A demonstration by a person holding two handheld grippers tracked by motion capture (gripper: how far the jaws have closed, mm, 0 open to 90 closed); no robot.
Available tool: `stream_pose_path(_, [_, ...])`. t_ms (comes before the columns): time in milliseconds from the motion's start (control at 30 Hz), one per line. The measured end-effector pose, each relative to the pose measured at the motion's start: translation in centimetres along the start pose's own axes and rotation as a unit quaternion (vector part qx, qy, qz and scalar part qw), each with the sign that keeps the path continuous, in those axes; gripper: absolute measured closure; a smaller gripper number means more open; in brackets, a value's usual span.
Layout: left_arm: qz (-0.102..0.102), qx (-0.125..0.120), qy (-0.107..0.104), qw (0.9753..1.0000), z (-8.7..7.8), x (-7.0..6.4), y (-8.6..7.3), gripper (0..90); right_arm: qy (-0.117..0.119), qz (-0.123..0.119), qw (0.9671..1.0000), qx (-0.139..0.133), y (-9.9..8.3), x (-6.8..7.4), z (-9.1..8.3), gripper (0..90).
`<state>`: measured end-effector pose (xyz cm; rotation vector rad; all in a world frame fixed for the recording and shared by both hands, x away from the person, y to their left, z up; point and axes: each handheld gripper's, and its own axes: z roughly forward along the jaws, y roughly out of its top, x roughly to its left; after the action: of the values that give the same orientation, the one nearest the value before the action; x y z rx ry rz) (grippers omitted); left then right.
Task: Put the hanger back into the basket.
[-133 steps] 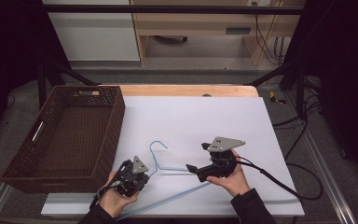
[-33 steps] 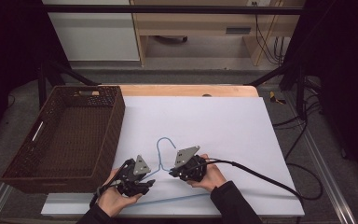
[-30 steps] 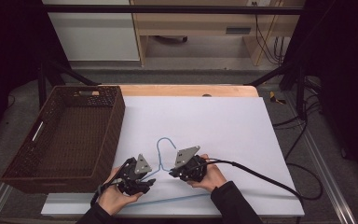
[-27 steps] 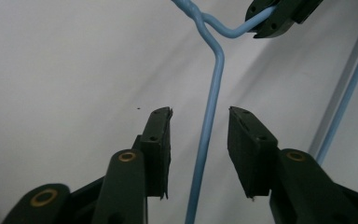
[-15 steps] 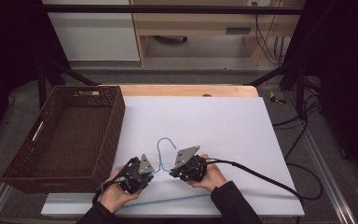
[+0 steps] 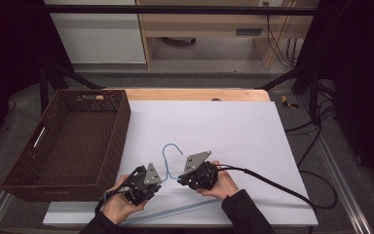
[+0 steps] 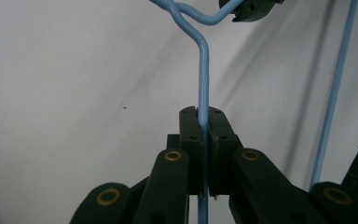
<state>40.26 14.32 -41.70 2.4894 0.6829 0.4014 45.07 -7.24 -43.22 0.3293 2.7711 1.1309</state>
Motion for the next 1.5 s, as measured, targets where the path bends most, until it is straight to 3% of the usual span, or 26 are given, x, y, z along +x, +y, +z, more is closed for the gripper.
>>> stream_pose_path(233, [-0.010,-0.015,-0.007,0.9998,-0.9,-0.3,0.2,87.1,-0.015,0.018,0.9992,-0.031,0.2,0.1,-2.4,69.3])
stream_pose_path(400, [-0.021,-0.022,-0.002,0.9995,-1.4,-0.3,0.3,87.1,-0.057,0.053,0.9944,-0.071,-0.9,-0.6,-5.8,53.2])
stream_pose_path(467, [-0.027,-0.025,0.000,0.9993,-1.6,-0.3,0.3,87.1,-0.081,0.080,0.9890,-0.094,-1.6,-1.0,-7.4,45.0])
stream_pose_path(567, [-0.034,-0.028,0.007,0.9990,-2.0,-0.3,0.3,87.1,-0.115,0.118,0.9775,-0.132,-2.9,-1.6,-9.5,33.1])
stream_pose_path(667, [-0.040,-0.034,0.010,0.9986,-2.6,-0.1,0.4,87.1,-0.153,0.145,0.9658,-0.150,-4.1,-1.9,-11.4,21.6])
stream_pose_path(733, [-0.042,-0.039,0.018,0.9982,-3.0,-0.1,0.4,87.1,-0.172,0.166,0.9572,-0.164,-5.1,-2.0,-12.5,16.8])
stream_pose_path(767, [-0.044,-0.039,0.020,0.9981,-3.4,0.0,0.5,87.1,-0.174,0.170,0.9557,-0.166,-5.3,-2.0,-12.8,15.7])
stream_pose_path(833, [-0.049,-0.050,0.025,0.9972,-4.1,0.2,0.7,87.1,-0.189,0.185,0.9478,-0.178,-6.3,-2.0,-13.7,14.0])
stream_pose_path(967, [-0.053,-0.067,0.041,0.9955,-5.5,0.7,1.5,87.1,-0.214,0.204,0.9375,-0.184,-7.9,-2.1,-15.0,11.5])
stream_pose_path(1100, [-0.050,-0.076,0.061,0.9940,-7.0,1.5,2.5,87.1,-0.224,0.211,0.9329,-0.187,-8.9,-2.0,-15.8,10.2])
stream_pose_path(1133, [-0.051,-0.077,0.065,0.9936,-7.3,1.7,2.7,87.1,-0.229,0.214,0.9302,-0.191,-9.1,-2.0,-16.0,10.0])
stream_pose_path(1233, [-0.054,-0.084,0.079,0.9919,-8.1,2.4,3.4,87.1,-0.235,0.217,0.9281,-0.191,-9.4,-2.0,-16.2,8.4])
stream_pose_path(1500, [-0.068,-0.113,0.106,0.9855,-11.3,4.8,4.2,87.1,-0.235,0.227,0.9272,-0.183,-10.2,-2.0,-16.0,6.9])
